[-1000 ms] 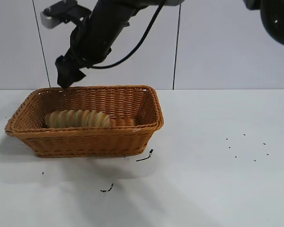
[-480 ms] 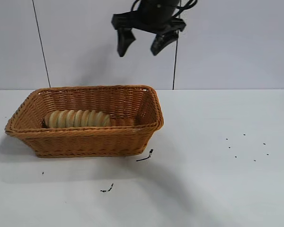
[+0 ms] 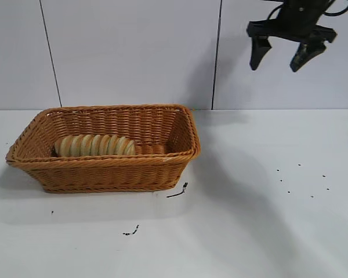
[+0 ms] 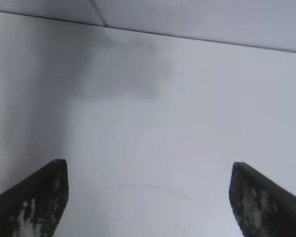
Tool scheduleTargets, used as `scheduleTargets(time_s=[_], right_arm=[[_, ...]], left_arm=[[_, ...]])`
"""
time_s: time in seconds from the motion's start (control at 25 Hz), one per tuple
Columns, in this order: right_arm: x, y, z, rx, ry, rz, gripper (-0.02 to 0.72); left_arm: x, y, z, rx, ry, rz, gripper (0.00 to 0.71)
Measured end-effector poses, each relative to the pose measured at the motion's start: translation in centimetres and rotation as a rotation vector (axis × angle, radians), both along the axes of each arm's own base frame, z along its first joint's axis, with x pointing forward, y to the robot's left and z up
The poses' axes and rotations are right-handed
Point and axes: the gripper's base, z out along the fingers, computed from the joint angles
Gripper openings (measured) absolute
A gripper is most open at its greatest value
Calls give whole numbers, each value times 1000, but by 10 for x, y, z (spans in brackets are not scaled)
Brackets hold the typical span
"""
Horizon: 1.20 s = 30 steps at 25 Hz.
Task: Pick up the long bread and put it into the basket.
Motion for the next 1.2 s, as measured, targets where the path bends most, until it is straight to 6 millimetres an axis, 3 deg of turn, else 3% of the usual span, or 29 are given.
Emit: scheduleTargets(time_s=[0.16,0.36,0.52,0.8,1.0,1.2], right_arm=[[-11,-1,10,-14,13,-3,610],[-58,-1,38,-23,58,-4,610],[-114,1,62,-25,87,-3,610],[-230,2,76,-47,128,4,610],[-314,4,62,-55,133,23,610],[-383,5,41,-65,-21,21,610]], left_arm=[[0,0,0,0,0,0,696],[0,0,0,0,0,0,696],[0,0,0,0,0,0,696],[0,0,0,0,0,0,696],[0,0,0,0,0,0,696],[0,0,0,0,0,0,696]])
